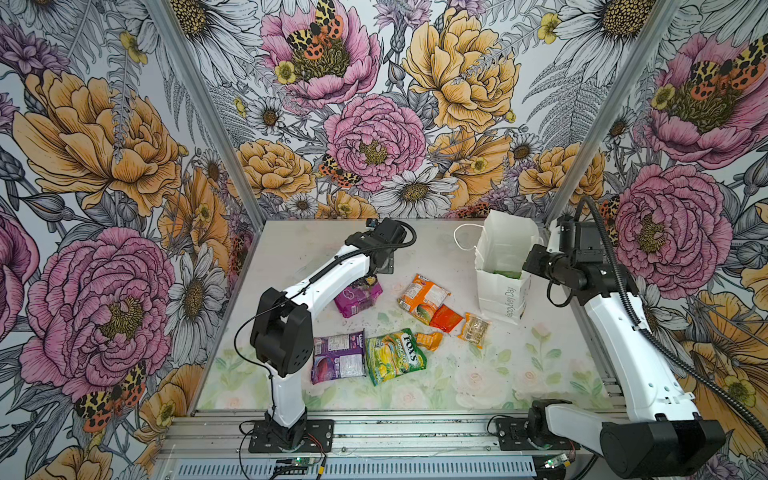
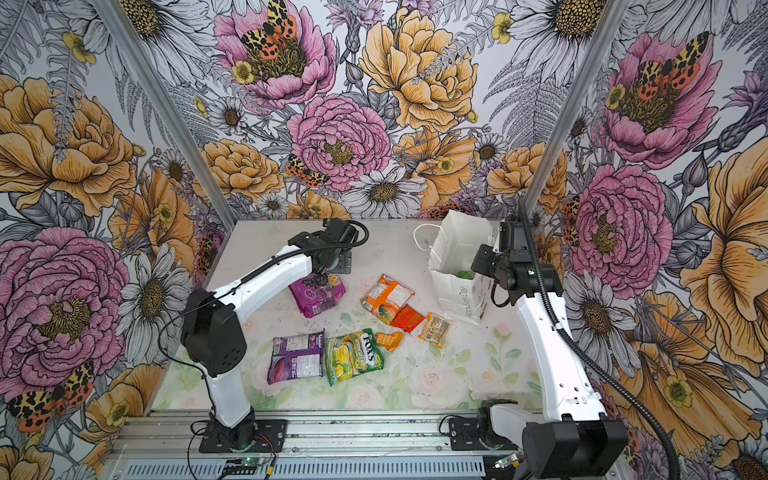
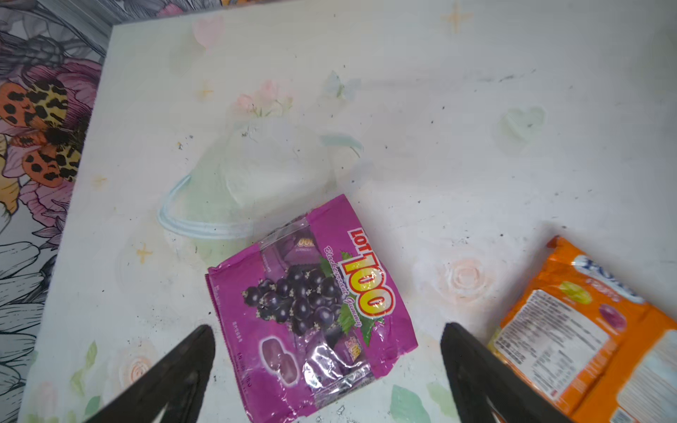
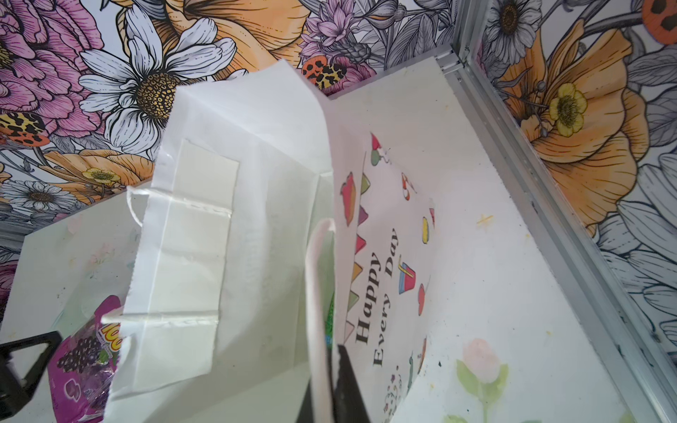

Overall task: Place the snacks into the paper bag
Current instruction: 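Move the left gripper back over the purple Lot100 grape candy bag, then lower the left gripper and grasp the purple grape candy bag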

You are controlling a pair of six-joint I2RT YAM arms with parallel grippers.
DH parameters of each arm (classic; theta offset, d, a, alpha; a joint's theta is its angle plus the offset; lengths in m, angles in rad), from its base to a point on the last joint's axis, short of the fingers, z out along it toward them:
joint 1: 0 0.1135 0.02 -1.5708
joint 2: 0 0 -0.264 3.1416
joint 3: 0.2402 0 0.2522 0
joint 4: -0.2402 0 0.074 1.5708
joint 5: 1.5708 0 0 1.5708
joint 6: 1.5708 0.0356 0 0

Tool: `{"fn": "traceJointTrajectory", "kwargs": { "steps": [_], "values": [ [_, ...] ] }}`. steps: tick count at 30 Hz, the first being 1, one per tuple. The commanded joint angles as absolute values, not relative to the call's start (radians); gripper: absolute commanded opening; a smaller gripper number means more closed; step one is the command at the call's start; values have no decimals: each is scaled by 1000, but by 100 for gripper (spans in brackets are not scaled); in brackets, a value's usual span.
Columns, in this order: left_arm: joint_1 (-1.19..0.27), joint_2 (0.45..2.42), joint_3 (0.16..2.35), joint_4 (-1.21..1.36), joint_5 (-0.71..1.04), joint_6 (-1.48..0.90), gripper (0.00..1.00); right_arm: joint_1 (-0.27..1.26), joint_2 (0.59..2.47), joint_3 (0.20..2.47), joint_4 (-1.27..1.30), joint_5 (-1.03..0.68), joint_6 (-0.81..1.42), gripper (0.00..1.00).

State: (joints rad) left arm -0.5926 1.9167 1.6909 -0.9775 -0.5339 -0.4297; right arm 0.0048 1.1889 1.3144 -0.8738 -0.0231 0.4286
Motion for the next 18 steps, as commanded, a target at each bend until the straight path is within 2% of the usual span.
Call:
{"fn": "traceJointTrajectory", "kwargs": {
  "steps": [1, 9, 18],
  "values": [
    [-589, 1989, 1762, -1005, -487, -472, 99, 0, 1163, 1299, -833, -39, 438, 0],
    [-563, 2149, 1858, -1015, -482, -533, 99, -3, 1148, 1287, -827, -40, 431, 0],
    [-509, 2112, 1715, -984, -493, -622, 99, -2, 1158, 1272, -815, -58, 433, 0]
  ]
}}
